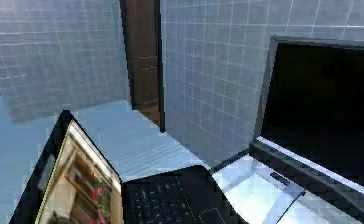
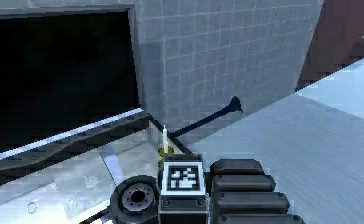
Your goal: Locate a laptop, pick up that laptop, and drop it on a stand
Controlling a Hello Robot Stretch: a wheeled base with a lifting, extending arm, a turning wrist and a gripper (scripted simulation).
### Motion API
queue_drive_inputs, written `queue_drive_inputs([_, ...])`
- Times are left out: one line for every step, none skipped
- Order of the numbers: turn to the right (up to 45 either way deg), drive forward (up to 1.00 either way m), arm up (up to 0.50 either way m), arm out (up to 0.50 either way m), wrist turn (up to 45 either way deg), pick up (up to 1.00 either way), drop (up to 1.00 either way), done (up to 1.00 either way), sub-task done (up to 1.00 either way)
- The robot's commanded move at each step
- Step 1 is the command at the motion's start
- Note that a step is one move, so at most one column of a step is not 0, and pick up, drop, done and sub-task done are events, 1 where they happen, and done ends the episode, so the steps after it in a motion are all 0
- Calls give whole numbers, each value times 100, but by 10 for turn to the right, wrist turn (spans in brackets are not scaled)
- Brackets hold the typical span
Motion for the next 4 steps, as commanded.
queue_drive_inputs([-300,0,0,0,0,0,0,0,0])
queue_drive_inputs([0,0,0,48,0,0,0,0,0])
queue_drive_inputs([0,0,0,0,450,0,0,0,0])
queue_drive_inputs([0,0,0,0,450,0,0,0,0])
